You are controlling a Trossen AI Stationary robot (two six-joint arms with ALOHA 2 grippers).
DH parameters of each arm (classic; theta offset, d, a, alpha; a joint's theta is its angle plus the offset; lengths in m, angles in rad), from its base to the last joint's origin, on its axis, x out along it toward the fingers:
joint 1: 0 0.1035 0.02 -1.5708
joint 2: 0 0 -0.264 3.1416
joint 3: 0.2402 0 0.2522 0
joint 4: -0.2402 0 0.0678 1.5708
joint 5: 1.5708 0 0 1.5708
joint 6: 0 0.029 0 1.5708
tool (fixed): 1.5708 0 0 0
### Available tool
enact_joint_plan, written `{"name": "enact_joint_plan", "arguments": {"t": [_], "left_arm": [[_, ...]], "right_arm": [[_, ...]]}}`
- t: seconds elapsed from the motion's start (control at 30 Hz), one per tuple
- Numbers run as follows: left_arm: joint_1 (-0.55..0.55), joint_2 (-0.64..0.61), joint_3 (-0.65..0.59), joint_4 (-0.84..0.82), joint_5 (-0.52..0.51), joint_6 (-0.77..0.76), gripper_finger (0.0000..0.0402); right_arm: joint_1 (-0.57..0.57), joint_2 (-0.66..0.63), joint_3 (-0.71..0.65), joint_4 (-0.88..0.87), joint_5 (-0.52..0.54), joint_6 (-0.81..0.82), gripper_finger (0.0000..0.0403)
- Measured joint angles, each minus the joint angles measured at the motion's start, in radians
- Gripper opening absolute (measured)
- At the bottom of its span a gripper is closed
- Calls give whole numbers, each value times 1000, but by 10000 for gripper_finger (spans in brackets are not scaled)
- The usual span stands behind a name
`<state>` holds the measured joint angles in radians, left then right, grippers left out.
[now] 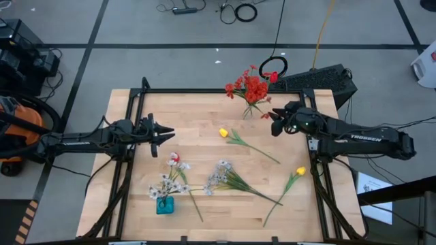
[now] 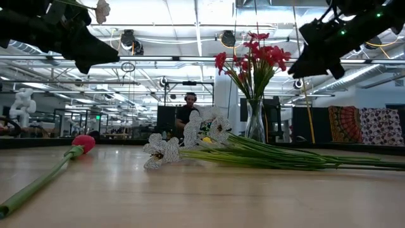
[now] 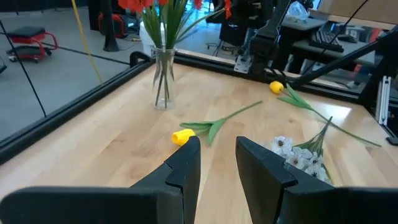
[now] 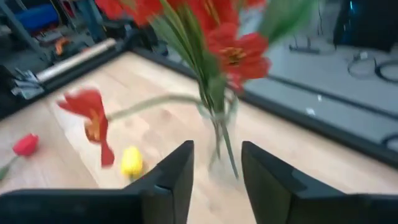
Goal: Sort flowers into vase by color
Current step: Put the white flower into the blue flower vase
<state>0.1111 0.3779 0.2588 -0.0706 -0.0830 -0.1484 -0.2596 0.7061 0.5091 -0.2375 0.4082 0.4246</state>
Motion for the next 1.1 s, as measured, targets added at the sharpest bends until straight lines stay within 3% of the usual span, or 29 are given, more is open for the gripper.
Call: {"name": "enact_joint_plan", "arguments": {"t": [0.43, 1.1], "left_arm": [[0, 0, 0, 0, -1, -1, 109], [0, 28, 0, -145, -30, -56, 109]], "right_arm": [[75, -32, 0, -281, -80, 161, 6], [489, 236, 0, -224, -10, 493, 0]]}}
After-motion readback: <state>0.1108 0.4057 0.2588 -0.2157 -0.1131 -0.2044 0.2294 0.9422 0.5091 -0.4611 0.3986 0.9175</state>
